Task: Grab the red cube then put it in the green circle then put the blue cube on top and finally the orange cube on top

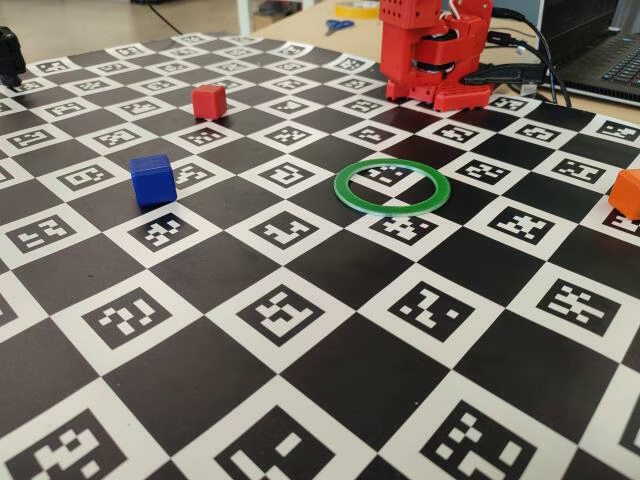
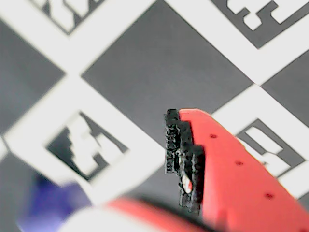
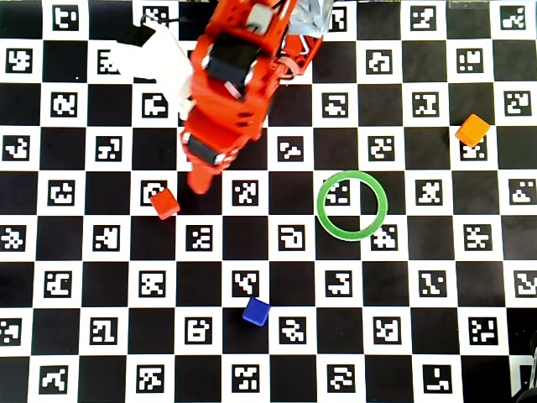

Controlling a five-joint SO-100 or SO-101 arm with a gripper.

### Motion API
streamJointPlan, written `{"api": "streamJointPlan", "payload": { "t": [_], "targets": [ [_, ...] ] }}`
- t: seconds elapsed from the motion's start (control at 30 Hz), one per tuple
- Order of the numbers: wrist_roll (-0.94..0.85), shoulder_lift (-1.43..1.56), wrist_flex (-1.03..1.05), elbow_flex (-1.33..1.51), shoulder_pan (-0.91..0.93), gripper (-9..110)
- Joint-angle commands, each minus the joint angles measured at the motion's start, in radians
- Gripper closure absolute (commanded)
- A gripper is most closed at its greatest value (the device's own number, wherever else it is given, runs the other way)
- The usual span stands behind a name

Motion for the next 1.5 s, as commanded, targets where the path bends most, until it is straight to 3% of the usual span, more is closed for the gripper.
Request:
{"api": "streamJointPlan", "payload": {
  "t": [0.0,0.87,1.47],
  "targets": [
    [0.084,-0.034,0.011,-0.081,0.048,64],
    [0.038,-0.374,-0.402,0.135,0.103,61],
    [-0.003,-0.443,-0.551,0.175,0.146,61]
  ]
}}
